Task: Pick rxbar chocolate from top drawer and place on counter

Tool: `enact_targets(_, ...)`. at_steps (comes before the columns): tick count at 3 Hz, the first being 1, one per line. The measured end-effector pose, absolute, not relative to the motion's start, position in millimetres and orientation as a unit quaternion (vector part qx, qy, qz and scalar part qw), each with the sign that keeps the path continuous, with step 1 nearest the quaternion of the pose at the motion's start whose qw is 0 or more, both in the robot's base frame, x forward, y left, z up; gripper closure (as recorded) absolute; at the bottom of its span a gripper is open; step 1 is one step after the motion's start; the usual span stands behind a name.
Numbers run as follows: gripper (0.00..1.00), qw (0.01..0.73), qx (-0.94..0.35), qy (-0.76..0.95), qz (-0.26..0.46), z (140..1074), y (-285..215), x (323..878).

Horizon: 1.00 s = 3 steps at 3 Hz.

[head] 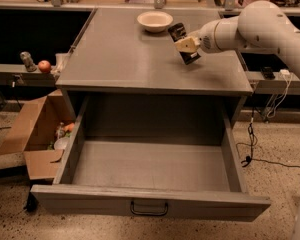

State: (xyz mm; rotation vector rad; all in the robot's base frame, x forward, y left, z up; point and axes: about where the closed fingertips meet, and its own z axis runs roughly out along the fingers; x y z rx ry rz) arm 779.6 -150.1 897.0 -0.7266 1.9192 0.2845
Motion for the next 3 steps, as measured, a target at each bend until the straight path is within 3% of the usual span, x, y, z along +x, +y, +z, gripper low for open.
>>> enact_targets(2,0.03,0.510,-0.302,0.797,0.118,896.9,-150.0,779.6)
enact_targets(3,0.00,0.510,-0.302,0.797,0.118,896.9,-150.0,779.6)
